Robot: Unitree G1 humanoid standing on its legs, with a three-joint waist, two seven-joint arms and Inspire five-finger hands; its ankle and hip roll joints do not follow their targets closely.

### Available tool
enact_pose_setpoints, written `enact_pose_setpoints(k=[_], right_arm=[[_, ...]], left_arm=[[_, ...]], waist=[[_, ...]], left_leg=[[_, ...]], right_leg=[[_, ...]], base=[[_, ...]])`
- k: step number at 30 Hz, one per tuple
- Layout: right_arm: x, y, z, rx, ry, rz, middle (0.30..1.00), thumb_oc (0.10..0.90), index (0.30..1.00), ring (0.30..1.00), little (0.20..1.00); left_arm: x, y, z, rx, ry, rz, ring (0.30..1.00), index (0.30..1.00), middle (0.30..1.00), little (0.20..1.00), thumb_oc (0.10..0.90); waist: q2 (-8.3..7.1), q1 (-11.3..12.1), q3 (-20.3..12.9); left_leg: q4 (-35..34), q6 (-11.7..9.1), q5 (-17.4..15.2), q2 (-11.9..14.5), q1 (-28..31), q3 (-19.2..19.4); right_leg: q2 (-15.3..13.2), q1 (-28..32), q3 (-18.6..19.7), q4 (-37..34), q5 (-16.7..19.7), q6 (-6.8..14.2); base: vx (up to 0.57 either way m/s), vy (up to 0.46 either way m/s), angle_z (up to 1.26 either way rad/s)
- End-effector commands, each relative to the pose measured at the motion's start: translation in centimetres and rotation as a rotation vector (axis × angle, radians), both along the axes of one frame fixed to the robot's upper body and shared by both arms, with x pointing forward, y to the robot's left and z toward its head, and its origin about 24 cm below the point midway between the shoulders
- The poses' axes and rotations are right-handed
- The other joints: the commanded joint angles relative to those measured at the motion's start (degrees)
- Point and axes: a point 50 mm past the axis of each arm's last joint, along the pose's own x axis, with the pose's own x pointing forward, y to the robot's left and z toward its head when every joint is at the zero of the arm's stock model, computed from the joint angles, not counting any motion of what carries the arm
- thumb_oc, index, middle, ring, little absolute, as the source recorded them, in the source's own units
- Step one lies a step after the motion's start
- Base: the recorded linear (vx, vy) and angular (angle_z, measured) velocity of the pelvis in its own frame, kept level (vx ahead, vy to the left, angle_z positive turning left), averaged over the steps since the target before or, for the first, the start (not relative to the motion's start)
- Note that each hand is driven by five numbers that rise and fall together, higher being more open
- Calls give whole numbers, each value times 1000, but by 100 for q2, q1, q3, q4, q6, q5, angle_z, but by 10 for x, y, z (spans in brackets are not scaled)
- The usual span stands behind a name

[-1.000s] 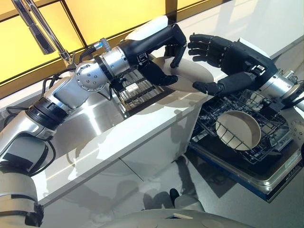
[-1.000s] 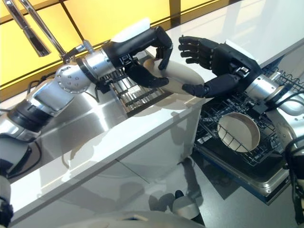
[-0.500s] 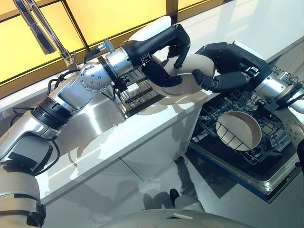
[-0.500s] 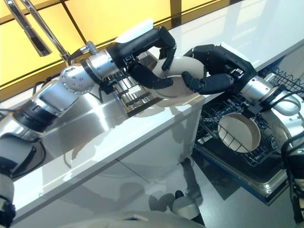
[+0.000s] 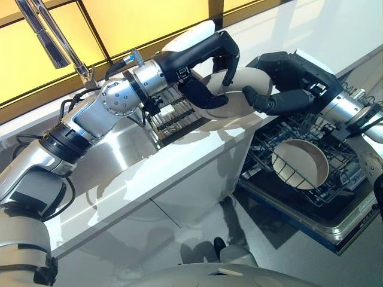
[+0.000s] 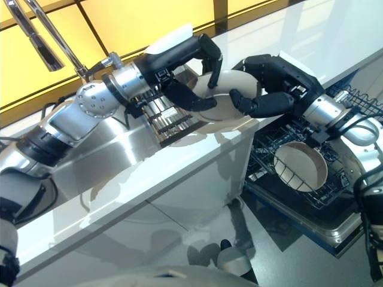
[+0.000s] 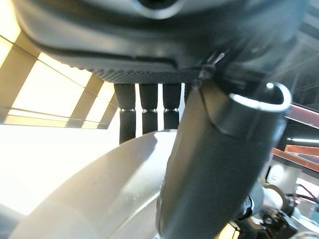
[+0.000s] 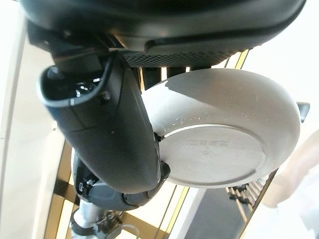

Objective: Pick up plates and place into dishwasher.

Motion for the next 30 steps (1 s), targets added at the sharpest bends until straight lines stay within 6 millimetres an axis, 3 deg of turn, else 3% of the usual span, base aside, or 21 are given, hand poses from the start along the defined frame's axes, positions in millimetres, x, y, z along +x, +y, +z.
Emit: enact_pose_setpoints(k=[1, 8, 15, 21, 24, 30], right_arm=[[-8, -8, 40, 55, -229, -25, 300, 100, 300, 300, 200], [-16, -34, 39, 45, -264, -144, 300, 100, 300, 300, 200], [-23, -54, 45, 46, -344, -271, 300, 100, 300, 300, 200], [-40, -79, 53, 57, -505, -487, 300, 100, 300, 300, 200], [-52, -93, 54, -4, -568, -626, 300, 100, 300, 300, 200], [-73, -125, 52, -168, -567, -860, 300, 100, 300, 300, 200]], left_arm=[[3, 37, 63, -217, -134, 111, 900, 900, 900, 900, 800], [-2, 91, 69, -443, -84, 173, 900, 900, 900, 900, 800], [-3, 123, 56, -567, -14, 210, 900, 900, 900, 900, 800], [-17, 116, 42, -624, 88, 108, 900, 900, 900, 900, 800], [-26, 107, 27, -588, 120, 122, 900, 900, 900, 900, 800], [-26, 111, -3, -552, 207, 177, 900, 900, 900, 900, 800]], waist=[[-310, 126, -708], [-303, 249, -686], [-320, 289, -676], [-359, 320, -631], [-382, 313, -569], [-483, 266, -508]], left_leg=[[44, 56, -129, -6, 60, -118], [39, 33, -126, 5, 40, -182], [38, 36, -132, -1, 30, -225], [37, 52, -161, -5, 18, -289], [36, 68, -171, -15, 24, -343], [37, 91, -165, -16, 30, -373]], right_leg=[[117, 20, 66, 248, -175, 420], [108, 21, 15, 237, -175, 414], [109, 20, -6, 234, -182, 410], [134, 4, 14, 262, -200, 396], [152, 18, 16, 267, -205, 397], [175, 24, 20, 267, -176, 416]], base=[[0, 0, 0], [0, 0, 0], [0, 0, 0], [0, 0, 0], [0, 0, 0], [0, 0, 0]])
